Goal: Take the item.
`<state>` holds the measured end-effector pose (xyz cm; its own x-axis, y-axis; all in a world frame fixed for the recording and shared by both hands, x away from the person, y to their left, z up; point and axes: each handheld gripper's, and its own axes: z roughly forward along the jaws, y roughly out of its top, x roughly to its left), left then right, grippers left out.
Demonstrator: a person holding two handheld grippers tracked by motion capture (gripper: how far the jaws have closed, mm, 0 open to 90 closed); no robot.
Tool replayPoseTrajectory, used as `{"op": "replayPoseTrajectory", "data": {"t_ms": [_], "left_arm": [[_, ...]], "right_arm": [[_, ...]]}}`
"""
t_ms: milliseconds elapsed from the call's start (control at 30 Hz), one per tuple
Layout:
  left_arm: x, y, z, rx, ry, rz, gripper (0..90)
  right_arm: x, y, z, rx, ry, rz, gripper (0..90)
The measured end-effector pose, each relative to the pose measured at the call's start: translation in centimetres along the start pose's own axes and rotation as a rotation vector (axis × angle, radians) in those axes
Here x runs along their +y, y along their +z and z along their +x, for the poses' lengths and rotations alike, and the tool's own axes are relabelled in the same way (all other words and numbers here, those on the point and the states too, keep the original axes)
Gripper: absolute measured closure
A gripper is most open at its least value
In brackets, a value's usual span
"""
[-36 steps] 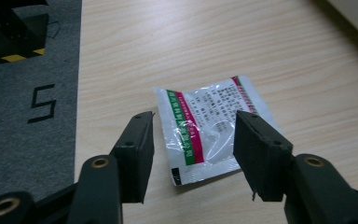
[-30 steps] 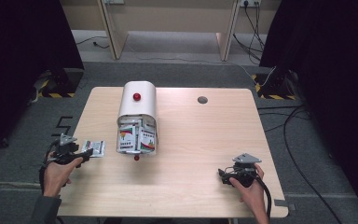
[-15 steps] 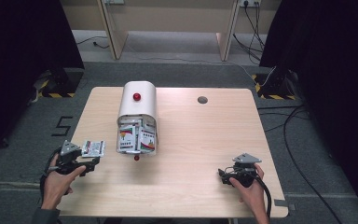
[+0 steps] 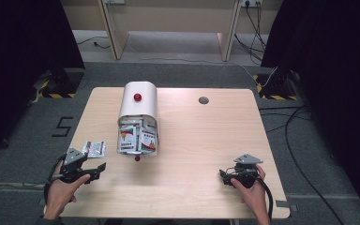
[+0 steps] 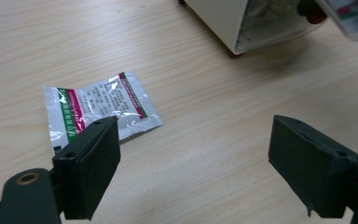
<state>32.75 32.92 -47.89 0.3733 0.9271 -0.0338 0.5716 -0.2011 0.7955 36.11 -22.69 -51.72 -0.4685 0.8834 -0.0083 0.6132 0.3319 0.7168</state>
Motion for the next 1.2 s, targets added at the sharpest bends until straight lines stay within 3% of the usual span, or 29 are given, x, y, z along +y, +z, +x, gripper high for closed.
{"op": "replayPoseTrajectory", "data": {"t_ms": [467,733,1200], "left_arm": [[-1.8,-0.4,-1.7,-0.012,0.038,-0.003,16.5],[-2.9,-0.7,-2.0,-0.031,0.065,0.001,16.4],[-4.9,-1.4,-2.5,-0.014,0.103,0.017,16.2]], "right_arm": [[0.0,0.0,0.0,0.000,0.000,0.000,10.1],[0.0,0.0,0.0,0.000,0.000,0.000,10.1],[0.0,0.0,0.0,-0.001,0.003,0.001,10.1]]}}
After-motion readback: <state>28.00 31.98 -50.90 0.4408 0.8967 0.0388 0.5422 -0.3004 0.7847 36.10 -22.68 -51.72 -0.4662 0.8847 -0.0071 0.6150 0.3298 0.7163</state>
